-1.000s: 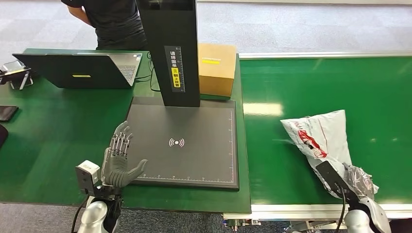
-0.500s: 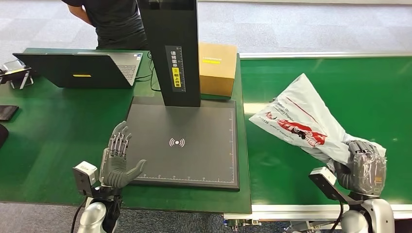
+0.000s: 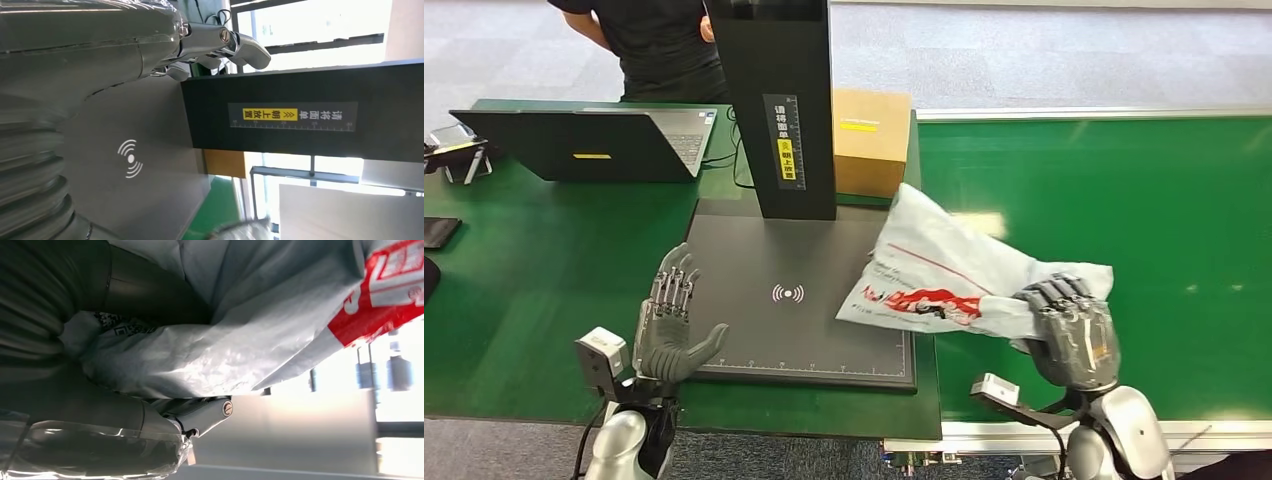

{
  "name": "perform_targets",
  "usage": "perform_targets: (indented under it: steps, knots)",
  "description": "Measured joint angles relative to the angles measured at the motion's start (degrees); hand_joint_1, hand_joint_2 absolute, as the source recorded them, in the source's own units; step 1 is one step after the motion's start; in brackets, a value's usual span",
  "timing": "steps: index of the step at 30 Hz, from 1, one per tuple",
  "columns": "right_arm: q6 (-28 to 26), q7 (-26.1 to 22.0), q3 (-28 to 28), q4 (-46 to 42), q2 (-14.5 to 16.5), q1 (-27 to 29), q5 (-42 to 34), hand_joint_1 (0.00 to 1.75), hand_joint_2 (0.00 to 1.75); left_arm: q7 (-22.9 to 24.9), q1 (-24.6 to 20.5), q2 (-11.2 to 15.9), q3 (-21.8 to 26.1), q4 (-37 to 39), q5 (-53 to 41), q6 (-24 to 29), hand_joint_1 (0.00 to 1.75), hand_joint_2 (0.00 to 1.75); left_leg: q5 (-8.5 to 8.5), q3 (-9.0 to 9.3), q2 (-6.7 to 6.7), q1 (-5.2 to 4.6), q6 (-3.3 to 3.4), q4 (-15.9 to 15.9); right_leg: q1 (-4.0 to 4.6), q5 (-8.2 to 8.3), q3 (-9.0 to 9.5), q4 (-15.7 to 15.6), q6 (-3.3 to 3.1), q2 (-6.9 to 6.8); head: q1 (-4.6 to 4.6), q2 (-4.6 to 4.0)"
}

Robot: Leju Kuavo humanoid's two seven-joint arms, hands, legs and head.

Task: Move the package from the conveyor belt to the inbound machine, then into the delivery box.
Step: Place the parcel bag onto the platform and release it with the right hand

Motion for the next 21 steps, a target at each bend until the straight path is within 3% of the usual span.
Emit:
perform_targets:
  steps: [6,12,21]
  knots:
    - [1.65,0.75,11.74,6.99,-1.3,-7.0,2.11,1.75,1.75,-1.0,-1.44,0.34,-1.56,1.1,0.65,0.28,0.0,1.75,0.06,-0.01,0.0,0.0,-0.01,0.0,0.0,0.03,0.0,0.01,0.03,-0.01,0.01,0.0]
    - [1.77,-3.08,21.29,15.68,-1.37,-16.11,1.11,1.75,1.75,-2.02,-2.26,1.2,-2.99,2.28,1.37,1.01,0.0,1.75,0.07,-0.01,0.01,0.0,-0.01,0.01,0.0,0.04,-0.01,0.01,0.02,-0.01,0.0,0.0]
    - [2.47,-4.42,30.29,27.49,-0.15,-27.49,-3.74,1.75,1.75,-2.36,-4.23,2.37,-4.81,3.72,2.74,1.22,0.0,1.75,0.09,-0.05,-0.04,0.0,0.0,0.02,0.0,0.05,-0.03,0.03,0.01,-0.05,-0.01,0.0]
